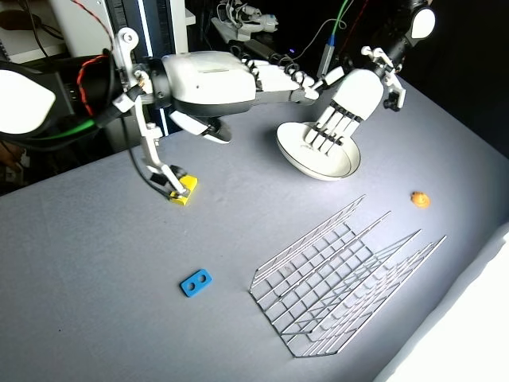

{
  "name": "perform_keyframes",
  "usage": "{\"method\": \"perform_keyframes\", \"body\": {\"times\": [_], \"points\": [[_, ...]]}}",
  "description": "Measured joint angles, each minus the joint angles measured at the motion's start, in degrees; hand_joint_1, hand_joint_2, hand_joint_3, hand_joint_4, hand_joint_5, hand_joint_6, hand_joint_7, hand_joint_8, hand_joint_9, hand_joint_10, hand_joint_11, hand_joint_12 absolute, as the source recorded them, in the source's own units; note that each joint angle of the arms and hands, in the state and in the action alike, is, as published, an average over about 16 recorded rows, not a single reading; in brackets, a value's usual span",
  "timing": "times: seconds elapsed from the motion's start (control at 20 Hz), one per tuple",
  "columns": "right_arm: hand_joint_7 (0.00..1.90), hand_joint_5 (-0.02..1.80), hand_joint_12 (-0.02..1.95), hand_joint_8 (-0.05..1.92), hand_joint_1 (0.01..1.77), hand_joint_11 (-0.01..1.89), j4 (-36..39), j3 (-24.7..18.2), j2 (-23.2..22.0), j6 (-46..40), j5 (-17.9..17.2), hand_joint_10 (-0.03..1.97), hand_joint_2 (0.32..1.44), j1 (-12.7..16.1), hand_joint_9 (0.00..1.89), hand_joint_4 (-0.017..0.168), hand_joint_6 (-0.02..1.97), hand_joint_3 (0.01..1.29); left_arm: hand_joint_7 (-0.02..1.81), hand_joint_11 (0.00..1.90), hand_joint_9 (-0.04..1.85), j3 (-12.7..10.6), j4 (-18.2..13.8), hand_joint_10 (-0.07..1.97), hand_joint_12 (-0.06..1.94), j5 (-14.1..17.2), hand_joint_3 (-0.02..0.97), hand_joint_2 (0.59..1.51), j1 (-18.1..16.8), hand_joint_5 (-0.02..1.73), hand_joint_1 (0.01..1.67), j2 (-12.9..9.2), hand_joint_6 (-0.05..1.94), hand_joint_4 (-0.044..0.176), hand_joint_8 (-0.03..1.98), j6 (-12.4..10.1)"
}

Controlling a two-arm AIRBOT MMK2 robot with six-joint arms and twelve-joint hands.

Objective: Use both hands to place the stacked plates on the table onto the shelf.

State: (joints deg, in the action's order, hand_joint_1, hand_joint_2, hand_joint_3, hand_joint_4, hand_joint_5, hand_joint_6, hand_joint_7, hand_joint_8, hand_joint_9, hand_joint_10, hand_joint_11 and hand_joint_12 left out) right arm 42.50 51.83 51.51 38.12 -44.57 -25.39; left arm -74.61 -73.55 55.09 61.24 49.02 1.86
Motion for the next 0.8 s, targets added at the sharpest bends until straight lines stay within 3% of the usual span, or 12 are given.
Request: {"method": "perform_keyframes", "body": {"times": [0.35,0.8], "points": [[0.05,0.12,0.37,0.02,1.17,0.02,-2.52,4.39,9.17,8.59,5.74,0.01,0.96,0.69,0.04,0.004,0.03,0.02,0.0,0.02,0.02,3.94,3.69,0.01,-0.01,-2.97,0.008,1.173,-0.09,0.05,0.02,0.01,-0.01,0.0,-0.01,0.08],[0.13,0.2,0.53,0.02,1.17,0.02,-8.69,9.48,19.53,19.3,12.02,0.01,0.96,0.8,0.1,0.004,0.03,0.02,0.0,0.02,0.02,5.64,5.44,0.01,-0.01,-4.46,0.008,1.165,-0.26,0.06,0.02,-0.01,-0.02,-0.001,-0.01,0.4]]}}
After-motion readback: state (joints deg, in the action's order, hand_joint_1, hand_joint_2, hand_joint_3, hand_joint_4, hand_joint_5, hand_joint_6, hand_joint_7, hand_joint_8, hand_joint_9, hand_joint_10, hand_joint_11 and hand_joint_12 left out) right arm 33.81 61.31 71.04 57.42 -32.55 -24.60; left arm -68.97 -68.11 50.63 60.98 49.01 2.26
